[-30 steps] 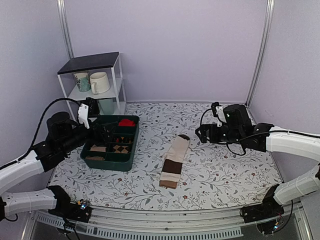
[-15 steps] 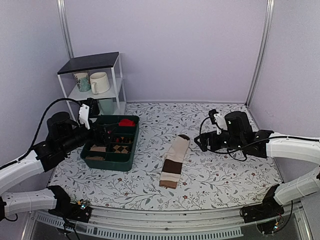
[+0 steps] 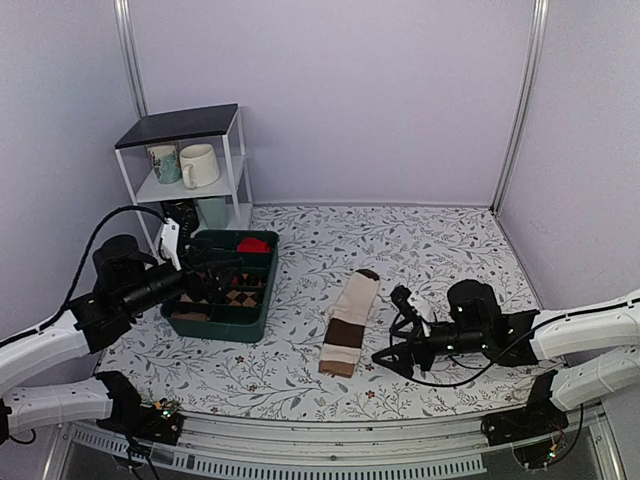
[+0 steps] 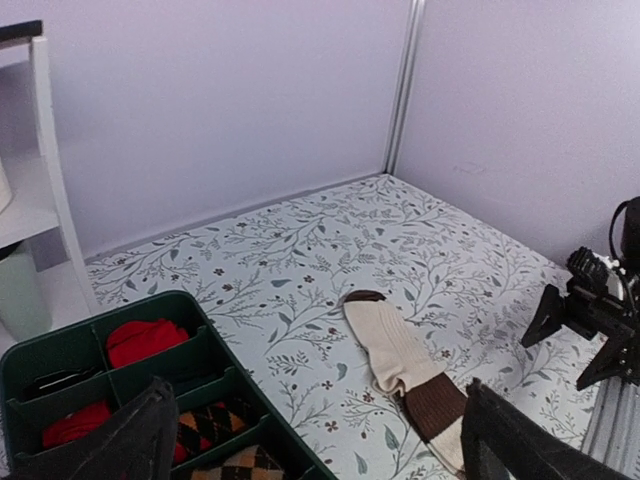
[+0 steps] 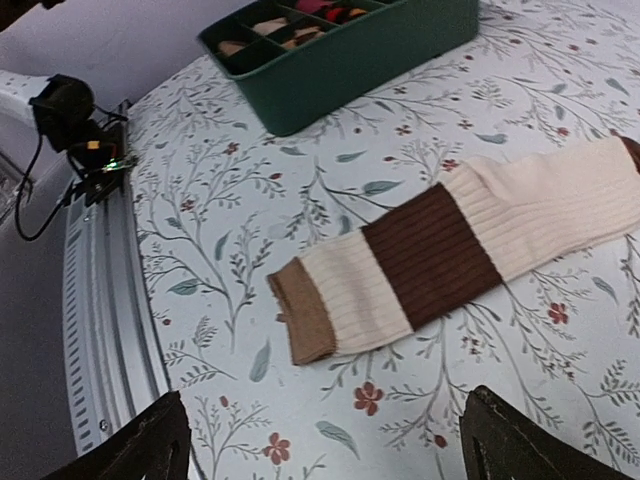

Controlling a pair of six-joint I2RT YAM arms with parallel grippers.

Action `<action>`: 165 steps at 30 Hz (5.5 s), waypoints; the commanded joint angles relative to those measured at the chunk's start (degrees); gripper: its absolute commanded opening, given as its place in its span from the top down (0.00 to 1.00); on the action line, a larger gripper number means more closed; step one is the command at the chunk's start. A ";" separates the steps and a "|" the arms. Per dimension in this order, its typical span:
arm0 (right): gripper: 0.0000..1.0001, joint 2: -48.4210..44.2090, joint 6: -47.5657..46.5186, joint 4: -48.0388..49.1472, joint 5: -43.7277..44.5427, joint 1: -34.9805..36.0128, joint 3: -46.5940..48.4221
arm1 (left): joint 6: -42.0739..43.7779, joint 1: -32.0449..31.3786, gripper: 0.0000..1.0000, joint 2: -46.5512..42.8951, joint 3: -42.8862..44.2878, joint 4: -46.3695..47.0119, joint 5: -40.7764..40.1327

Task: Roll the socks
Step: Pick up the sock from the center of the board, then pass from the right arm to the left

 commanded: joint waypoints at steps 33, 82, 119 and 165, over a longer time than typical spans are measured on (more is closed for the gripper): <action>0.55 25.05 -12.76 20.23 5.59 15.15 6.58 | 3.90 -26.01 0.01 17.00 -4.47 6.00 -7.90; 0.57 35.19 -11.99 28.21 14.68 15.57 4.00 | 5.47 -26.71 0.01 27.57 0.64 5.32 -4.73; 1.00 36.44 17.15 5.13 -18.19 3.28 6.16 | 18.54 -29.57 0.13 30.97 -5.23 19.67 14.50; 1.00 36.29 18.31 -5.11 -19.47 0.88 8.14 | 26.31 -31.83 0.50 60.12 5.21 26.31 10.02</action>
